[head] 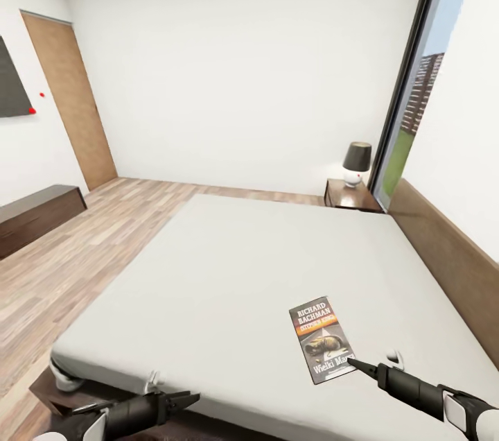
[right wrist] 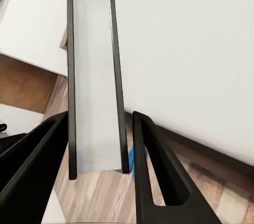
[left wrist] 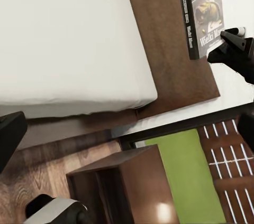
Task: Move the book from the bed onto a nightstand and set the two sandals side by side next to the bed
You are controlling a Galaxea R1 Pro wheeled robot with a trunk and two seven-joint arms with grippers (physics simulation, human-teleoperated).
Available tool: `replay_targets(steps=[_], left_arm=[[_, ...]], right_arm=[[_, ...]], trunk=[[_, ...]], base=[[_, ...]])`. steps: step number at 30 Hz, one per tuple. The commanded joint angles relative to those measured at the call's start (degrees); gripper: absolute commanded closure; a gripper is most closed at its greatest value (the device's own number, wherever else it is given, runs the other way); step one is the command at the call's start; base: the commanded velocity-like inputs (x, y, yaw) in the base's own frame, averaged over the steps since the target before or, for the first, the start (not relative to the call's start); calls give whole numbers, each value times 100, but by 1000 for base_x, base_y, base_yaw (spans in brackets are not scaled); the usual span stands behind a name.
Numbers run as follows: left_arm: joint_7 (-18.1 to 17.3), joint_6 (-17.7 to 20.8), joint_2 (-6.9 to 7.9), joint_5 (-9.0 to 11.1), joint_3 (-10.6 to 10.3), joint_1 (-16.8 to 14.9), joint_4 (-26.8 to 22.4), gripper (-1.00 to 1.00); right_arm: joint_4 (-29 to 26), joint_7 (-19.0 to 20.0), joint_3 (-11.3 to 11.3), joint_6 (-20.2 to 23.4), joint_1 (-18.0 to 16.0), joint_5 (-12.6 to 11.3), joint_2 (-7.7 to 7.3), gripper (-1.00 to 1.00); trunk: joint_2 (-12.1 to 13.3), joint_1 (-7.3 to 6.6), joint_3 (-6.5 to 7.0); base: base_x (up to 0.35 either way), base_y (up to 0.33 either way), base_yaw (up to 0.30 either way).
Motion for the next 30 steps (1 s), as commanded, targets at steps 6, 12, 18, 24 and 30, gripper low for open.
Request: replay_targets(steps=[6, 12, 18, 24, 30], left_arm=[[-21, 37, -1, -53, 49, -6, -2, -100], [-21, 38, -1, -53, 49, -6, -2, -100], [-21, 39, -1, -53, 49, -6, -2, -100], [-21, 38, -1, -53, 49, -6, -2, -100], [-21, 38, -1, -53, 50, -6, -2, -100]], right_arm=[[13, 29, 13, 56, -10, -57, 2, 100], [13, 29, 13, 56, -10, -58, 2, 100], [13, 29, 13, 56, -8, -59, 2, 100], [13, 29, 13, 56, -9, -58, 2, 100], [13, 29, 13, 56, -10, -57, 2, 100]], trunk=[[-13, 4, -13], [-13, 4, -13], [-13, 4, -13], [-13, 4, -13], [-13, 4, -13]], base=[[0, 0, 294], [0, 0, 294], [0, 0, 294], [0, 0, 294], [0, 0, 294]])
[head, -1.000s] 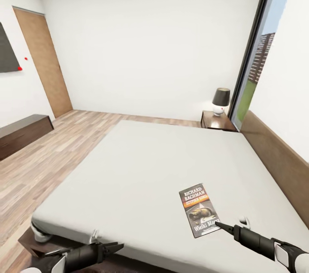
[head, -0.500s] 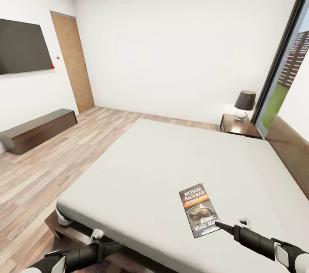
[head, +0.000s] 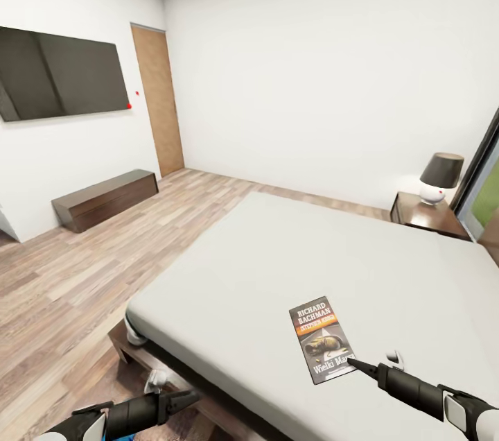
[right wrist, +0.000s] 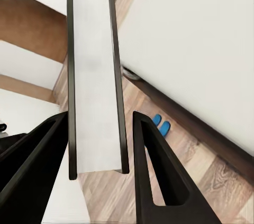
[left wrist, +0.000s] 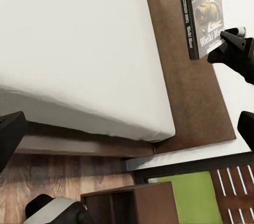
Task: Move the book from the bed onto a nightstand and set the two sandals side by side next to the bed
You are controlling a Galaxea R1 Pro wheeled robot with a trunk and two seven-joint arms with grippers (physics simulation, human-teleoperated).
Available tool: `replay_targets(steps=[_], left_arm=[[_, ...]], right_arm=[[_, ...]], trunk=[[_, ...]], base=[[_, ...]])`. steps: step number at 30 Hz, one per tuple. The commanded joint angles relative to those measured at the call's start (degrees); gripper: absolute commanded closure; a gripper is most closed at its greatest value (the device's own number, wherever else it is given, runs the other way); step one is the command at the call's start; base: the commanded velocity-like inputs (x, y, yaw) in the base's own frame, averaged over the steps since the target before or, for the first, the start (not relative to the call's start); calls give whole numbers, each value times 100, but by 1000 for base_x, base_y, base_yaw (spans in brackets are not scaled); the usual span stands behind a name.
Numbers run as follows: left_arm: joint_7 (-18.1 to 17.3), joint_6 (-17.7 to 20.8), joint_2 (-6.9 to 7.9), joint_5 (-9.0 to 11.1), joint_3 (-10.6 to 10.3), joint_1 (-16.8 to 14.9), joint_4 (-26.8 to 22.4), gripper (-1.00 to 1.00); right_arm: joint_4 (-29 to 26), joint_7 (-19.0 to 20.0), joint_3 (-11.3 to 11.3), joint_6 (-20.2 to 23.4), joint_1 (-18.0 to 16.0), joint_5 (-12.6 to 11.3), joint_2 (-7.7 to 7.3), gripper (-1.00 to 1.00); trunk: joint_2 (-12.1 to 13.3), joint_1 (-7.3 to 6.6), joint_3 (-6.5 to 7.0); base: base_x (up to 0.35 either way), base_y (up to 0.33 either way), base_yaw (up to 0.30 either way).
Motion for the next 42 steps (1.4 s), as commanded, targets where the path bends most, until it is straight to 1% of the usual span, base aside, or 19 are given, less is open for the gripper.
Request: replay_targets(steps=[1, 14, 17, 19, 21, 22, 23, 24, 25, 26, 27, 28, 29, 30, 34, 42], left_arm=[[-21, 37, -1, -53, 49, -6, -2, -100], [-16, 37, -1, -51, 57, -6, -7, -100], [67, 35, 47, -46, 62, -6, -23, -100], [336, -5, 164, -45, 59, -6, -7, -100], [697, -158, 270, -45, 58, 2, 119, -100], [915, -302, 326, -43, 58, 52, 185, -100], [1212, -517, 415, -41, 58, 183, 240, -100], [1399, -664, 463, -39, 58, 314, 260, -100], [1493, -733, 481, -38, 58, 385, 268, -100], [1820, -925, 507, -39, 55, 582, 279, -100], [1952, -984, 509, -40, 54, 631, 281, -100], [2223, -1092, 509, -43, 52, 703, 284, -100], [2596, -1207, 484, -45, 50, 764, 286, -100], [2797, -1253, 455, -48, 50, 788, 287, -100], [3209, -1321, 380, -52, 48, 827, 288, -100], [3356, -1334, 364, -53, 49, 838, 289, -100]], right_arm=[[13, 31, 13, 56, -10, -59, 2, 100], [13, 31, 13, 56, -10, -57, 2, 100], [13, 31, 13, 56, -10, -59, 2, 100], [13, 31, 13, 58, -10, -60, 2, 100], [13, 31, 13, 61, -10, -60, 2, 100], [13, 31, 13, 61, -10, -60, 2, 100], [13, 31, 13, 62, -10, -60, 2, 100], [13, 31, 13, 60, -10, -60, 2, 100], [13, 31, 13, 59, -10, -60, 2, 100], [13, 31, 13, 60, -10, -60, 2, 100], [13, 31, 13, 59, -10, -60, 2, 100], [13, 31, 13, 58, -10, -60, 2, 100], [13, 31, 13, 57, -10, -60, 2, 100], [13, 31, 13, 57, -10, -60, 2, 100], [13, 32, 13, 57, -10, -60, -2, 100], [13, 27, 13, 57, -10, -60, 2, 100]], trunk=[[-13, 4, -13], [-13, 4, -13], [-13, 4, -13], [-13, 4, -13], [-13, 4, -13], [-13, 4, -13], [-13, 4, -13], [-13, 4, -13], [-13, 4, -13], [-13, 4, -13], [-13, 4, -13], [-13, 4, -13], [-13, 4, -13], [-13, 4, -13], [-13, 4, -13], [-13, 4, -13]], base=[[0, 0, 294], [0, 0, 294], [0, 0, 294], [0, 0, 294], [0, 0, 294], [0, 0, 294], [0, 0, 294], [0, 0, 294], [0, 0, 294], [0, 0, 294], [0, 0, 294], [0, 0, 294], [0, 0, 294], [0, 0, 294], [0, 0, 294], [0, 0, 294]])
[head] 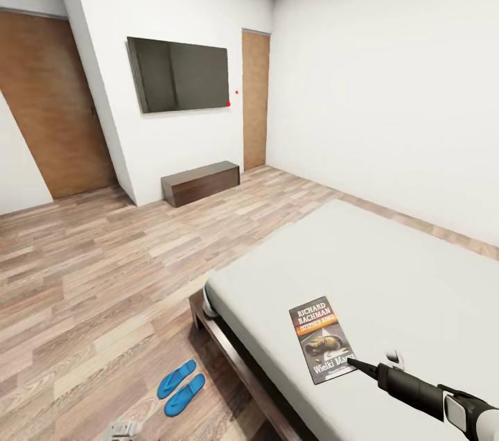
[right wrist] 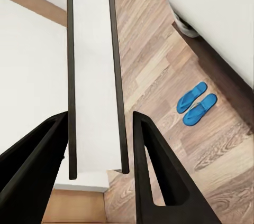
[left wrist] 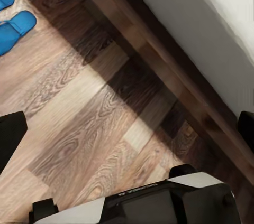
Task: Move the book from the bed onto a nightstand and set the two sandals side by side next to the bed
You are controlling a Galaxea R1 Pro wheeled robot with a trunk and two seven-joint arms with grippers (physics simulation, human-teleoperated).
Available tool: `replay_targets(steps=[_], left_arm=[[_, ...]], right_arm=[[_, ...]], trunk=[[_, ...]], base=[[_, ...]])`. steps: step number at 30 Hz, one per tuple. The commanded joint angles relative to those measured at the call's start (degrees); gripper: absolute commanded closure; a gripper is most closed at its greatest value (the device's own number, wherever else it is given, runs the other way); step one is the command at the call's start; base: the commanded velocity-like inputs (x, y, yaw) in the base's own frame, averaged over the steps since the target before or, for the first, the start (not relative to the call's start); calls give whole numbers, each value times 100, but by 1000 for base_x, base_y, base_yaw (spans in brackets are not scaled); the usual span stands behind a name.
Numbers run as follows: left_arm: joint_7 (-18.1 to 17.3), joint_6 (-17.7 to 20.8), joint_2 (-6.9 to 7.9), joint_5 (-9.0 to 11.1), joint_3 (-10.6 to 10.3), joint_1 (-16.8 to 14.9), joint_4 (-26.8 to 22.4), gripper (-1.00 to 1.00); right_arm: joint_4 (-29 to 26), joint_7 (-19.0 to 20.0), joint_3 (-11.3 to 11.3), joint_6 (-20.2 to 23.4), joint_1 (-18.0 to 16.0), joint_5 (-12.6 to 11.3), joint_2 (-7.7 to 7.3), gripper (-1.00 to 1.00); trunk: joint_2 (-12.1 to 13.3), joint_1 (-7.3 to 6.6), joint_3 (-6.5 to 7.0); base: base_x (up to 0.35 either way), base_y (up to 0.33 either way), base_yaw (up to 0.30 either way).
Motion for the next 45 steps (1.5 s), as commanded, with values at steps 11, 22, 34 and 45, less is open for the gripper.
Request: replay_targets(steps=[11, 22, 34, 45], left_arm=[[88, -36, -64, -61, 38, -6, 6, -100], [89, -36, -79, -54, 38, -6, 13, -100], [90, -45, -74, -20, 48, -6, 15, -100], [91, -45, -74, -17, 51, -6, 15, -100]], right_arm=[[13, 18, 12, 56, -9, -59, 2, 100], [13, 18, 12, 56, -9, -59, 2, 100], [13, 5, 12, 56, -9, -59, 2, 100], [14, 2, 12, 56, -9, -59, 2, 100]], trunk=[[-14, 4, -13], [-14, 4, -13], [-14, 4, -13], [-14, 4, -13]], base=[[0, 0, 294], [0, 0, 294], [0, 0, 294], [0, 0, 294]])
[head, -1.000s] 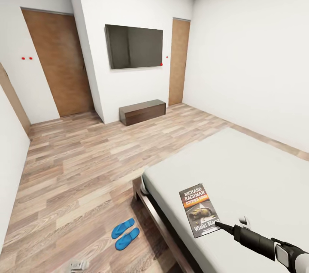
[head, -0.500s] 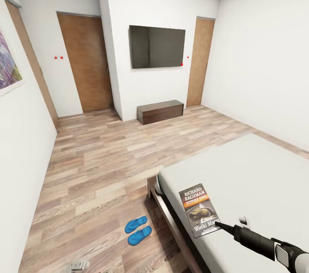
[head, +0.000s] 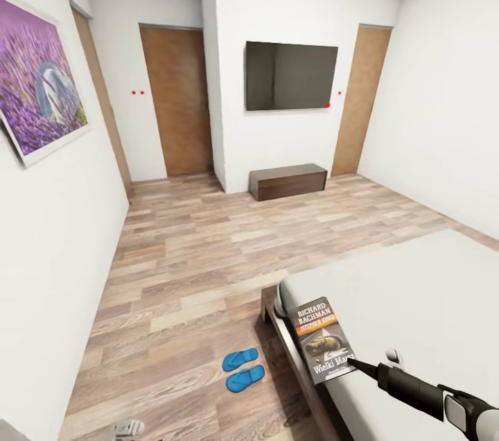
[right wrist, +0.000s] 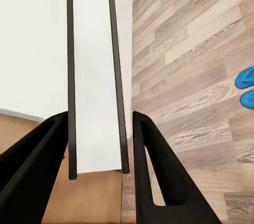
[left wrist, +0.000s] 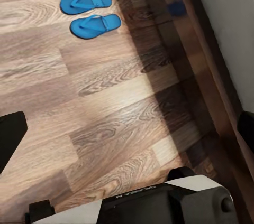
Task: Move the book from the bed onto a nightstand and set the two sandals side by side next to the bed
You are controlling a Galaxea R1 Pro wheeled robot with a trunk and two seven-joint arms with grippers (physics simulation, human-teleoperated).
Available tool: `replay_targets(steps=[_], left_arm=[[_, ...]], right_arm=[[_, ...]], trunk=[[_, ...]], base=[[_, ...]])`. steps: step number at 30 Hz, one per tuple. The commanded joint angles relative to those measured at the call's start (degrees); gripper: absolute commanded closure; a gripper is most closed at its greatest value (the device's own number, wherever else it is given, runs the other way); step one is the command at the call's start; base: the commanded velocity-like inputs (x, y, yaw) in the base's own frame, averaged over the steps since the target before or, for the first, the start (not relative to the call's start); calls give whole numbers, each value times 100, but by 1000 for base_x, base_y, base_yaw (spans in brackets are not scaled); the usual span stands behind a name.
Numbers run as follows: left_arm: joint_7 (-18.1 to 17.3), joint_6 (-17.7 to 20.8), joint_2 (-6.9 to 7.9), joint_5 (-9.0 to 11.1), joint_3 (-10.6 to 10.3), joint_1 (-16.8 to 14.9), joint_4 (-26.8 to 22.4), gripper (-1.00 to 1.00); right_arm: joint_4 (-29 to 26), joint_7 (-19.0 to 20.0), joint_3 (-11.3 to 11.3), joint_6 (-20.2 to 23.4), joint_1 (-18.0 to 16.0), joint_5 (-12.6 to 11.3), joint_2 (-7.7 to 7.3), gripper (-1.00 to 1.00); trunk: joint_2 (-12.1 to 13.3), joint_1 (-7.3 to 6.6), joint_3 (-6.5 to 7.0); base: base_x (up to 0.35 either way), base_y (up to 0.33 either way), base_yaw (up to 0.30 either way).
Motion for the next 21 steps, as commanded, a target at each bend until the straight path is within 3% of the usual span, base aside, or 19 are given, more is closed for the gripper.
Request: replay_targets(steps=[1, 21], left_arm=[[-7, -36, 1, -61, 39, -7, 6, -100], [-8, -36, 1, -62, 37, -7, 6, -100]], right_arm=[[13, 34, 12, 57, -9, -59, 1, 100], [13, 30, 12, 57, -9, -59, 1, 100]], trunk=[[-14, 4, -13], [-14, 4, -13]], base=[[0, 0, 294], [0, 0, 294]])
